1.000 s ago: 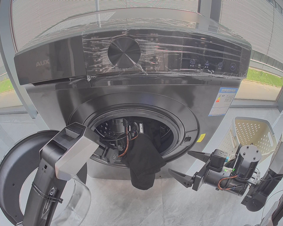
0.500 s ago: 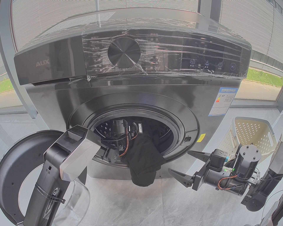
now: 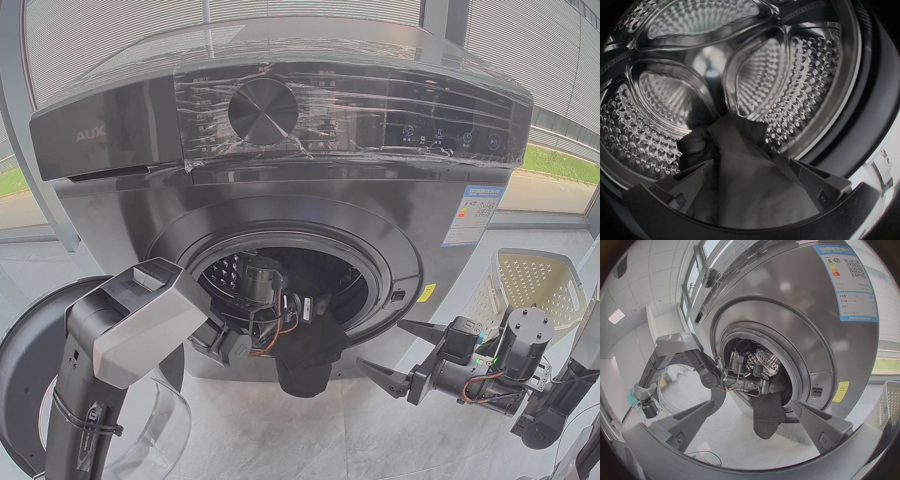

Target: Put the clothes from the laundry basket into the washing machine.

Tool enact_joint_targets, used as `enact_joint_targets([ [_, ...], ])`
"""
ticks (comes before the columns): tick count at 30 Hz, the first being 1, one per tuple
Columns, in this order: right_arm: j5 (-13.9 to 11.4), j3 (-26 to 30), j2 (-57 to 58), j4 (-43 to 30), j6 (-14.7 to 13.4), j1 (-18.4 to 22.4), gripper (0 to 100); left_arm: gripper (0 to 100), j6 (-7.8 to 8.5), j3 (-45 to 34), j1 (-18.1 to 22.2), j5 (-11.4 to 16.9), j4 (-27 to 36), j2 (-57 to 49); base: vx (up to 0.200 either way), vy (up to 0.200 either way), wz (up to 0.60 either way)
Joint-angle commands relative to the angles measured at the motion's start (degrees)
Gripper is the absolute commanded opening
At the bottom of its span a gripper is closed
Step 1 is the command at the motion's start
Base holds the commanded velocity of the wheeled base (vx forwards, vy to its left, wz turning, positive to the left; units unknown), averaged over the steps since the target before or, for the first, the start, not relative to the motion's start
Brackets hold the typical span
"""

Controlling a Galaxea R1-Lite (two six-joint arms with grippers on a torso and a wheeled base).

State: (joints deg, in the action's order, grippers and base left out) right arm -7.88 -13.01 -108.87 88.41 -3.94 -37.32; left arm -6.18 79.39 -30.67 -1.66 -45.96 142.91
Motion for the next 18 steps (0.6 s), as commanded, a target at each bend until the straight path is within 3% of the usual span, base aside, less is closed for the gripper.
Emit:
enact_joint_targets([
  [1,-0.04,0.0,0.07,0.01,-0.02,-0.04,100,100,1.08,-4.68,-1.14,1.13,1.4,-3.6,0.0,0.0,0.0],
  [10,-0.04,0.18,0.33,0.01,-0.02,-0.04,100,100,2.75,-4.94,-0.53,1.31,0.87,0.62,0.0,0.0,0.0],
  [11,-0.12,0.18,0.33,0.01,-0.02,-0.04,100,0,2.84,-4.85,-0.53,1.31,0.87,0.79,0.0,0.0,0.0],
  [18,-0.12,0.09,0.15,0.01,-0.02,-0.13,100,0,2.75,-2.83,-0.18,0.69,0.43,1.14,0.0,0.0,0.0],
])
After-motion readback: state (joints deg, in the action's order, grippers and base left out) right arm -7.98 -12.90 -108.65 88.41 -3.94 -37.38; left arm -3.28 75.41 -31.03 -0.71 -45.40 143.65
